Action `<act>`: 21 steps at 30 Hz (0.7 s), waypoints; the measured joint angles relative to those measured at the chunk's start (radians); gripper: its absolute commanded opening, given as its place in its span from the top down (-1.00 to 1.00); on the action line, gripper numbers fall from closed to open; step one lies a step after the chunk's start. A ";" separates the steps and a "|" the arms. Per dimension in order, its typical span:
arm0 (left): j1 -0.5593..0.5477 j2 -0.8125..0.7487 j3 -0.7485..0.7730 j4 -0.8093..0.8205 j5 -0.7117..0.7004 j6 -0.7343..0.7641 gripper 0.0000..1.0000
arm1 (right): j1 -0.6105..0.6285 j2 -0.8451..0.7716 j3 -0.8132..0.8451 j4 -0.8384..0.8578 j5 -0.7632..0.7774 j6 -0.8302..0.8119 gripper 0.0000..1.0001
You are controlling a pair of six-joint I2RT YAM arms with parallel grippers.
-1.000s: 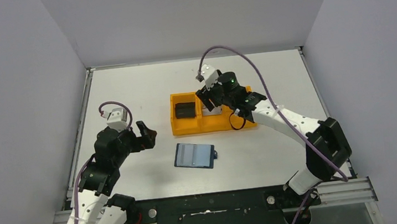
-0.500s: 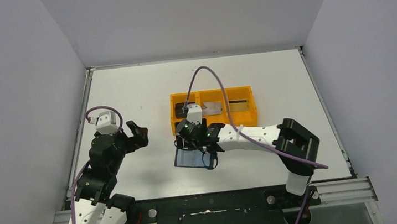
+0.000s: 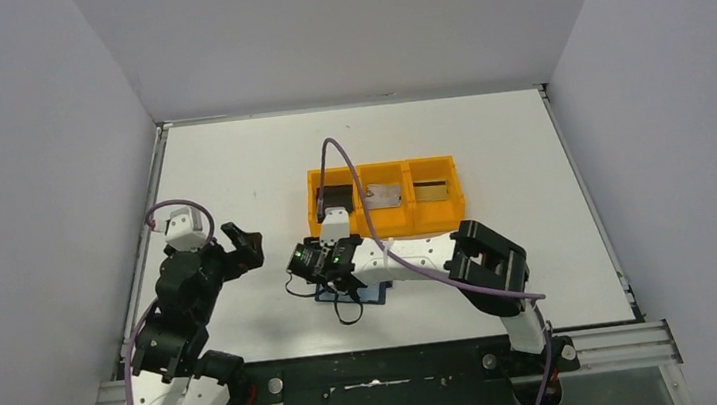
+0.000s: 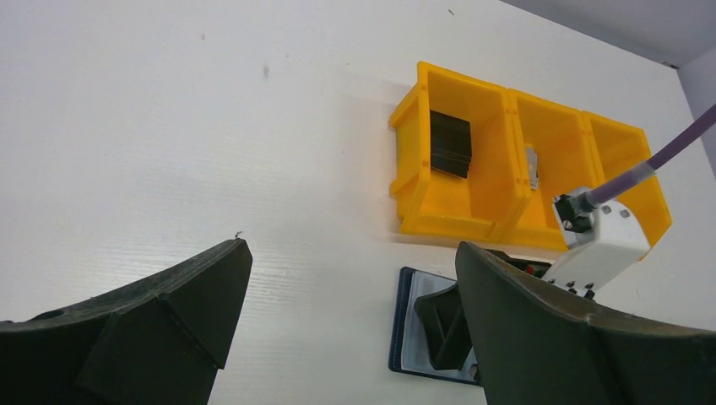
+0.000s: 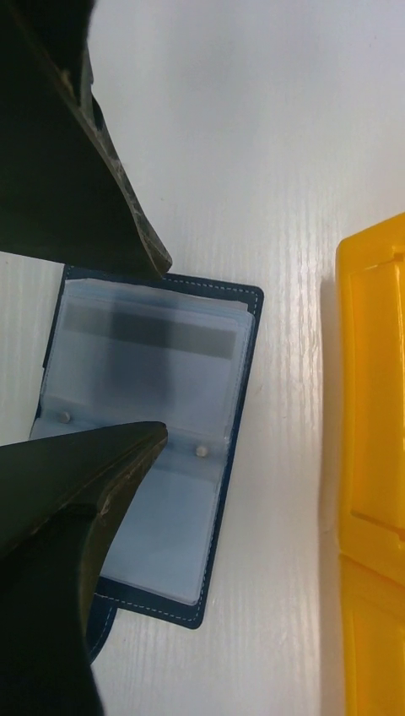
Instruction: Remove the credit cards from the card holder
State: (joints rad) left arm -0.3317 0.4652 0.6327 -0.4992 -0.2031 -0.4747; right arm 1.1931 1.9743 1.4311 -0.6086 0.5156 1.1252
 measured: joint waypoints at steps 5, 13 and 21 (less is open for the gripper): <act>0.000 -0.034 -0.001 0.000 -0.012 -0.011 -0.88 | 0.000 0.042 0.000 -0.017 -0.006 0.027 -0.19; 0.000 -0.035 -0.006 0.000 -0.013 -0.012 -0.88 | 0.000 0.051 -0.017 -0.009 -0.016 0.060 -0.03; 0.000 -0.032 -0.006 0.001 -0.013 -0.012 -0.88 | 0.001 0.051 -0.037 0.008 0.006 0.092 0.27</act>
State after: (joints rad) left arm -0.3321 0.4335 0.6262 -0.4984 -0.2157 -0.4866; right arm 1.1942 2.0251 1.3941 -0.6006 0.5220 1.2171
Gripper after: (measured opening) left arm 0.939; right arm 0.432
